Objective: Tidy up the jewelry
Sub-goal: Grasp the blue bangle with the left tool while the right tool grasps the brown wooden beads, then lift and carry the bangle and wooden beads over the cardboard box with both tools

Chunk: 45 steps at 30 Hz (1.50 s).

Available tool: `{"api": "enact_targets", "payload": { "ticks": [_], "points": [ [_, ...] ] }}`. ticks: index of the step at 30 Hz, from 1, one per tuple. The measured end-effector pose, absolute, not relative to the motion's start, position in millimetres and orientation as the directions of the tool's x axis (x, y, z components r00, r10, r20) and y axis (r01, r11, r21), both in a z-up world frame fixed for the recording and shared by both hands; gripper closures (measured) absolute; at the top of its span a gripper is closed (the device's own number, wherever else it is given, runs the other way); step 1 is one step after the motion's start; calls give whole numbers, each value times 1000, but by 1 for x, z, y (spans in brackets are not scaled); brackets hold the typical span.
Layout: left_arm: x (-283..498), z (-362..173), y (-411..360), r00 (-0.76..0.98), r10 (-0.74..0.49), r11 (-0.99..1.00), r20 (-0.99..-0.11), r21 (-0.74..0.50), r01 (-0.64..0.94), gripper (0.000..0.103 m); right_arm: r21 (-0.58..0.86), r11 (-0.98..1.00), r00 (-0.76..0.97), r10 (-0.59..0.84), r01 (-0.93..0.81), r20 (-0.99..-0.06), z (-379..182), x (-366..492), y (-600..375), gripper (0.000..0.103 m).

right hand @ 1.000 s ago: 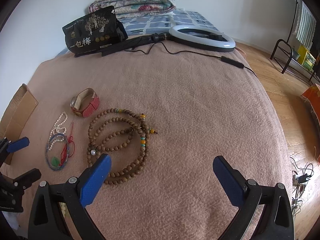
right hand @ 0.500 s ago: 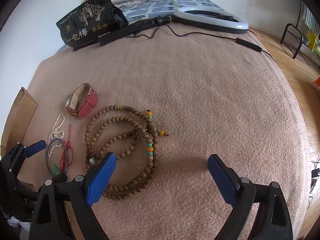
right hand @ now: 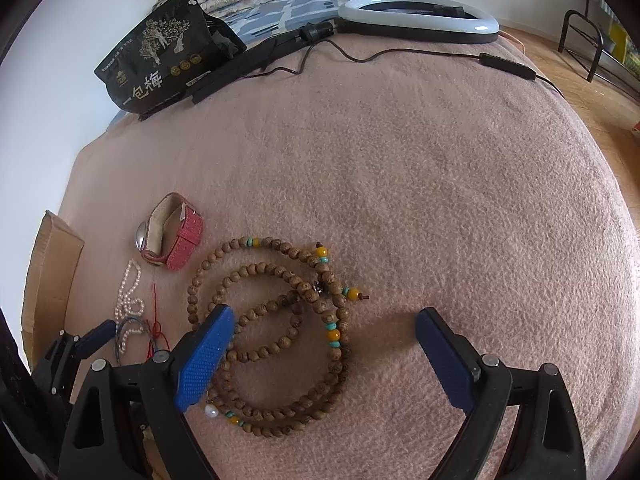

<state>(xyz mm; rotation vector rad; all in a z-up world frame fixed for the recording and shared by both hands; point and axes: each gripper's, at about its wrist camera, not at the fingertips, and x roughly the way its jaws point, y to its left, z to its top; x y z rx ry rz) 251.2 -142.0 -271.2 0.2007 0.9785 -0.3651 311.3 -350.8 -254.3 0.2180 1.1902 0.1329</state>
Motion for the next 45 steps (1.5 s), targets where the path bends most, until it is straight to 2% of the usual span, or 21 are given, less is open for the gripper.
{"api": "enact_targets", "payload": {
  "ticks": [5,7,13,16,18,21,22,32,45],
  "points": [
    [249,-271,-142,505,-219,919,-835,-2,394,26,91,996,354,90,-15,-931,-263,318,-328,9],
    [249,-270,-142,506,-221,918,-834,-3,397,29,54,998,355,61,-31,-933,-264,318,-323,12],
    [250,-270,-138,501,-241,919,-831,-29,394,29,48,998,360,61,-45,-931,-262,316,-324,32],
    [248,-269,-138,507,-243,918,-827,-28,395,29,32,998,363,50,-56,-931,-261,315,-323,51],
    [247,-269,-137,506,-248,918,-826,-34,394,29,38,997,364,58,-62,-930,-260,313,-322,69],
    [246,-265,-134,507,-256,921,-823,-47,387,29,53,996,364,78,-77,-928,-260,313,-321,87],
    [246,-264,-133,510,-257,922,-821,-51,383,29,60,995,364,85,-81,-927,-259,313,-321,91],
    [231,-245,-126,541,-273,921,-796,-54,386,29,154,984,408,176,-85,-896,-239,300,-328,93],
    [214,-215,-109,588,-272,932,-761,-56,359,29,121,982,490,179,-148,-853,-188,275,-317,93]
  ]
}}
